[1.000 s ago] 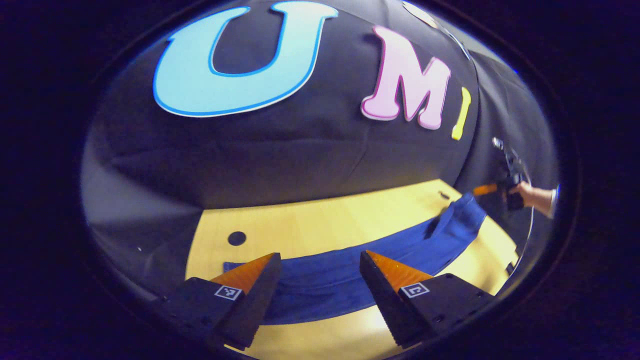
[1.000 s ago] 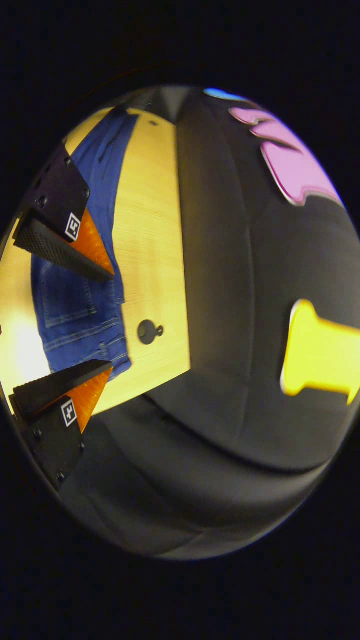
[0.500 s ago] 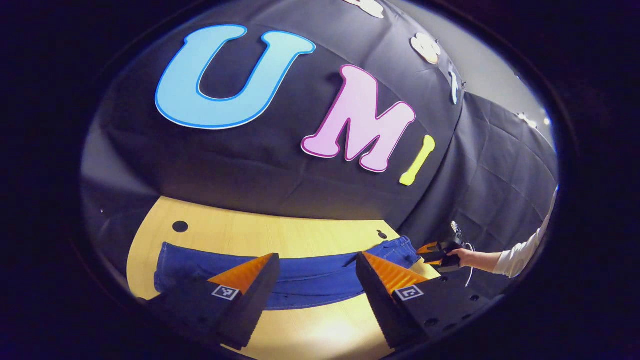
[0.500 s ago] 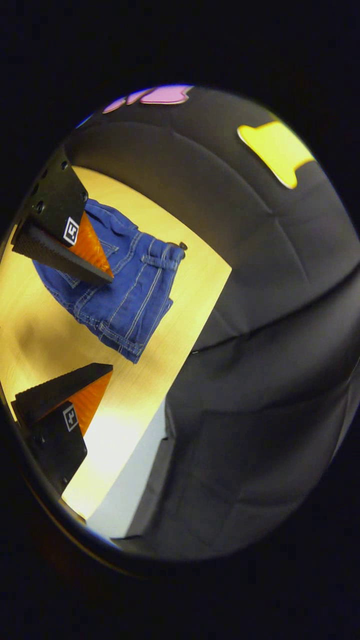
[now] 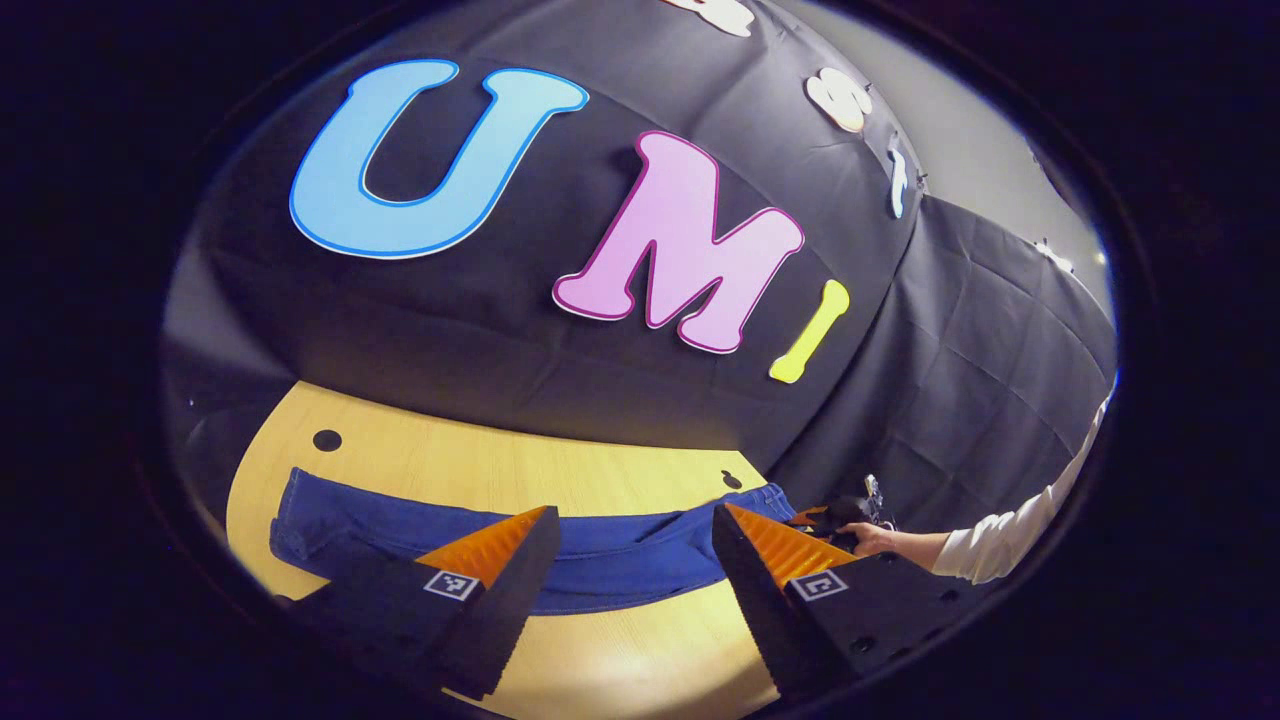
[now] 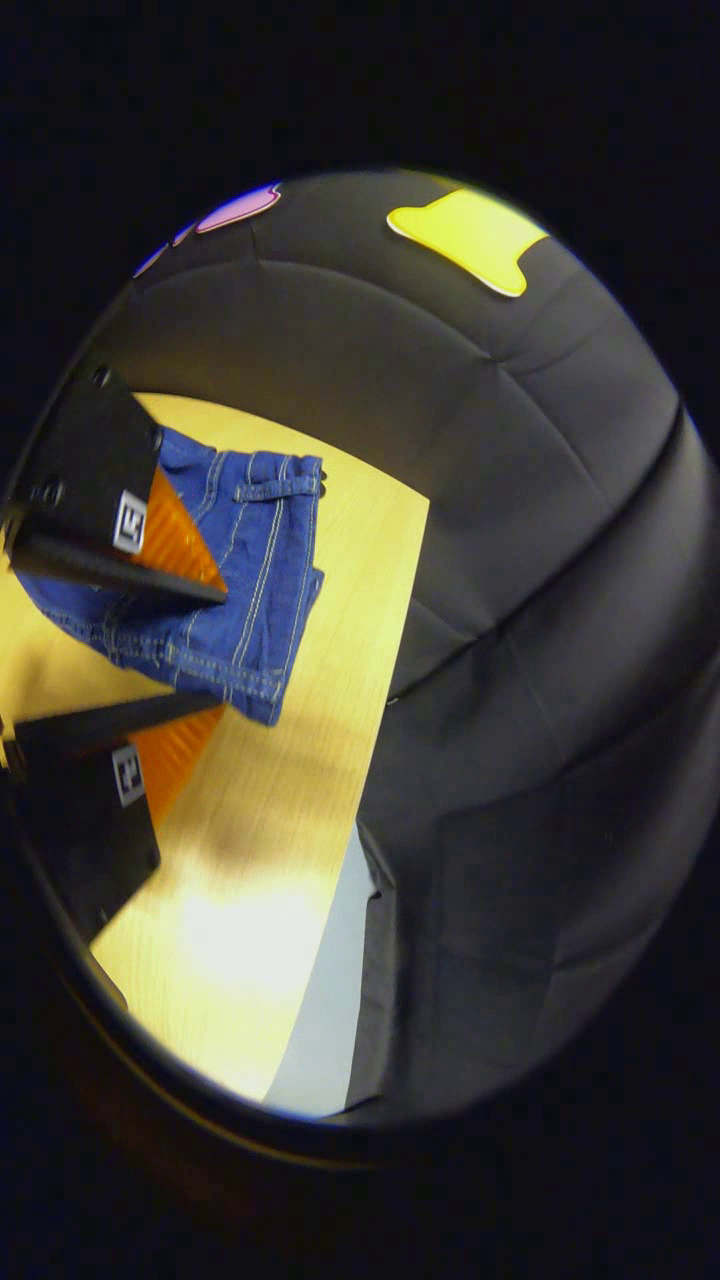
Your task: Grasp the waist and the cuffs of the jeans and fold them to make the two legs overlap; first hold the waist and fold one-third of the jeans toward the cuffs, then hold the cuffs and fold the remaining one-third in the same direction to finish folding.
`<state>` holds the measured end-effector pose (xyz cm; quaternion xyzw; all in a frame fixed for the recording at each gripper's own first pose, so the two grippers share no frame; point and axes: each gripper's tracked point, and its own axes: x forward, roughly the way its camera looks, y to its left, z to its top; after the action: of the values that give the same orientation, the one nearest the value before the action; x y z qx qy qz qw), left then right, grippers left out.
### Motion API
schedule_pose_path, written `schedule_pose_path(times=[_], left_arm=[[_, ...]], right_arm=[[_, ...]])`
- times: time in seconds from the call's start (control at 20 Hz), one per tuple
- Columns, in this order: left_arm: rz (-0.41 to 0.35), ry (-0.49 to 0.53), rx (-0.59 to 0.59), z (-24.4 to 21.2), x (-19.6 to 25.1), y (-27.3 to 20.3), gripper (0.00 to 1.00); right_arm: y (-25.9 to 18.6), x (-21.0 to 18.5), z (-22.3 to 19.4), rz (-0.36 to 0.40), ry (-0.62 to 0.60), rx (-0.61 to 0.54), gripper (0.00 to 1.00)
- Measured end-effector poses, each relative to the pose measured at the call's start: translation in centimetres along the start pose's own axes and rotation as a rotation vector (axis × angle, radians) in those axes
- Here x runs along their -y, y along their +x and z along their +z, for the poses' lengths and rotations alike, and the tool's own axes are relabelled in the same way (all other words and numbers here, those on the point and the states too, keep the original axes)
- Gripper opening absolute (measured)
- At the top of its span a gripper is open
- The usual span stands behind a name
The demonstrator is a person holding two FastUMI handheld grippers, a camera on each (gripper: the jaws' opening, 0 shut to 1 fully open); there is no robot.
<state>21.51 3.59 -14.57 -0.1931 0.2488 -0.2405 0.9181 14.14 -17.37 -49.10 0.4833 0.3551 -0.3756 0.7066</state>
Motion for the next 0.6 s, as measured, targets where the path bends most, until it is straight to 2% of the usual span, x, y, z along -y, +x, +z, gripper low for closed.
schedule_pose_path(times=[0.1,0.15,0.2,0.25,0.4,0.6], left_arm=[[0.021,0.0,-0.012,-0.5,-0.1,0.1,0.96],[0.039,0.0,-0.023,-0.7,-0.3,0.1,0.96],[0.056,-0.002,-0.031,-0.8,-0.5,0.1,0.96],[0.065,-0.005,-0.032,-0.9,-0.5,0.0,0.97],[0.078,0.008,-0.005,-0.3,-0.3,-0.4,0.97],[0.076,-0.003,-0.007,-0.8,-1.0,-2.1,0.97]], right_arm=[[-0.2,0.3,0.3,0.003,0.013,-0.001,0.29],[0.0,-0.1,0.3,0.012,0.01,0.002,0.24],[0.1,-0.2,0.5,0.018,0.01,0.009,0.25],[0.2,-0.3,0.5,0.032,0.008,0.009,0.18],[-0.9,-1.7,1.4,0.104,-0.027,0.05,0.18],[-6.0,-7.1,2.8,0.197,-0.177,0.124,0.17]])
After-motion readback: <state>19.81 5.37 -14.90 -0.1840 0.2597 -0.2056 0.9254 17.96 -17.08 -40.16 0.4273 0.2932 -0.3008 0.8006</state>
